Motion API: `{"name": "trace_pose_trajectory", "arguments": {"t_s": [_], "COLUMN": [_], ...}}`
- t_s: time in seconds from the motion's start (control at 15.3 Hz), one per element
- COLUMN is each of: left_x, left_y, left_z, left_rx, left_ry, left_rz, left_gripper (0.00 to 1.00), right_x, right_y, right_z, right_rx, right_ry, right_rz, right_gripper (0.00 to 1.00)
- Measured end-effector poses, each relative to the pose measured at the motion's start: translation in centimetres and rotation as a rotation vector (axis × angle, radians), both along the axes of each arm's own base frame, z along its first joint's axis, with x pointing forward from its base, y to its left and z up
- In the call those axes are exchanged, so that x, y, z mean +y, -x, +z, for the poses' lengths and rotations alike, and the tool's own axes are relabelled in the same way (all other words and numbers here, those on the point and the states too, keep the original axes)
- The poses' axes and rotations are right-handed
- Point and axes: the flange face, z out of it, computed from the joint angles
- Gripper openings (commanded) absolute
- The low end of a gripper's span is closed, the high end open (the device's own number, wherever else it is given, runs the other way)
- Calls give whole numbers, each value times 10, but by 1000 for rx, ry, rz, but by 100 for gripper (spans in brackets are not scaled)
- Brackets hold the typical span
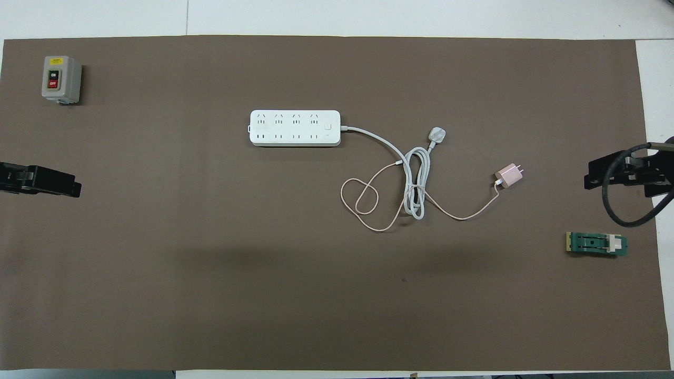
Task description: Plug charger into power strip
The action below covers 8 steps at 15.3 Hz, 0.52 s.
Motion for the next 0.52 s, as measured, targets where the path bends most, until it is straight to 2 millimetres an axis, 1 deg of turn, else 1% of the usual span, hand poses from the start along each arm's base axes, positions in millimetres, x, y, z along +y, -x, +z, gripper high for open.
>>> {"name": "trace_pose_trajectory", "arguments": {"t_s": [0.2,0.33,0.52], "left_x": [-7,-5,-3], "left_y": [-3,-4,-4], "left_z": [-5,-7,-7], "left_rx": [-22,-23,-24], "left_ry": [1,1,1], "left_rz": [-4,-1,4], "left_gripper": [100,100,100], "right_x": [0,-1,-5], "right_y": [0,-1,-6], "right_z": [-2,-2,-2], "right_rx": [0,-8,-45], "right_ry": [0,1,9], "right_rz": [-1,-13,-94], "right_gripper": [100,100,100]}}
